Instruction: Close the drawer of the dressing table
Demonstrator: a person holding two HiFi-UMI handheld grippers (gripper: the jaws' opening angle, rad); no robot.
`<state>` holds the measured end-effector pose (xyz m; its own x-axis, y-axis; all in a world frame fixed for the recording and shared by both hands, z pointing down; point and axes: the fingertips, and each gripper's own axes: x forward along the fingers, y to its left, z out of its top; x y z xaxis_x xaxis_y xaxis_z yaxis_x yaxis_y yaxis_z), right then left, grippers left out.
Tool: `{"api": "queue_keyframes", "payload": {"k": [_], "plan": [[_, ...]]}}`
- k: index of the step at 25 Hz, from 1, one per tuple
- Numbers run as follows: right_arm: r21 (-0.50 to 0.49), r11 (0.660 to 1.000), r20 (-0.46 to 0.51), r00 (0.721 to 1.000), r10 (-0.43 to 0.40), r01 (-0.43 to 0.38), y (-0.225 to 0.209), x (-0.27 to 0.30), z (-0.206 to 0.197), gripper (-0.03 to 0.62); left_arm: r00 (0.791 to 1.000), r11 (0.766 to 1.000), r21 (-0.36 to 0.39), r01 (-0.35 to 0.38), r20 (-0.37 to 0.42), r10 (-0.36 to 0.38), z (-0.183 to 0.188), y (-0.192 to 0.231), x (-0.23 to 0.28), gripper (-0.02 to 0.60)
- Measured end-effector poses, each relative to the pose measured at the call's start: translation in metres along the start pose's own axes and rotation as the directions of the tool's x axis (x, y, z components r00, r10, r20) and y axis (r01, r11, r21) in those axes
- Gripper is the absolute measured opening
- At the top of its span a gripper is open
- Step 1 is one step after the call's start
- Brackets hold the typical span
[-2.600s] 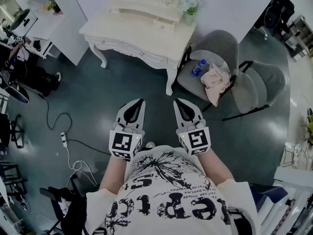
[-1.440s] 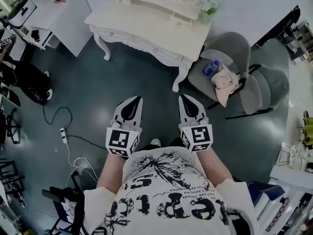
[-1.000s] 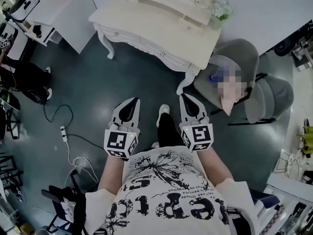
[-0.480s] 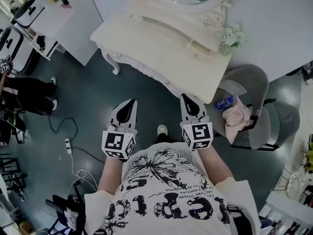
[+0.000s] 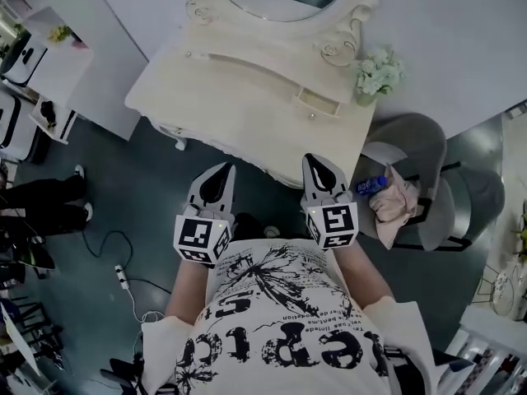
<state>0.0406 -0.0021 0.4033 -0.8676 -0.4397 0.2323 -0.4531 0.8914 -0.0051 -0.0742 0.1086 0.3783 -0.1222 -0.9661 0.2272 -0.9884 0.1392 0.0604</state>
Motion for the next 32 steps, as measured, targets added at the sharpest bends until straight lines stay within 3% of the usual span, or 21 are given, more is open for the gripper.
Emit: {"api": "queue_keyframes", "payload": {"k": [6,13,16,20,26,29,32], "plan": [[0.032,0.989,-0.046,0.989,-0.143,0.144,-0.058,0.027,-0.009,0.017,0.993,0.994,0.005,0.111,-0.036,-0.111,0.006,0.013,0.071,0.018],[0.091,0.946,-0.112,0.947,-0.301,0.311,-0.104,0.079,-0.017,0.017,0.965,0.966,0.025,0.258,-0.061,-0.256,0.023,0.054,0.166,0.02],[0.129,0.914,-0.145,0.92,-0.366,0.384,-0.115,0.102,-0.021,0.017,0.938,0.941,0.016,0.338,-0.082,-0.336,0.028,0.07,0.205,0.018],[0.184,0.856,-0.177,0.873,-0.454,0.483,-0.129,0.125,-0.026,0.017,0.887,0.892,0.032,0.452,-0.123,-0.445,0.027,0.08,0.25,0.018],[0.237,0.8,-0.24,0.831,-0.501,0.551,-0.134,0.145,-0.053,0.017,0.815,0.818,0.059,0.572,-0.154,-0.558,0.02,0.082,0.296,0.019],[0.276,0.776,-0.292,0.818,-0.495,0.568,-0.132,0.151,-0.073,0.017,0.795,0.8,0.056,0.597,-0.175,-0.581,0.013,0.08,0.303,0.018],[0.298,0.774,-0.344,0.819,-0.459,0.559,-0.13,0.16,-0.093,0.017,0.783,0.793,0.022,0.608,-0.184,-0.595,0.004,0.074,0.305,0.018]]}}
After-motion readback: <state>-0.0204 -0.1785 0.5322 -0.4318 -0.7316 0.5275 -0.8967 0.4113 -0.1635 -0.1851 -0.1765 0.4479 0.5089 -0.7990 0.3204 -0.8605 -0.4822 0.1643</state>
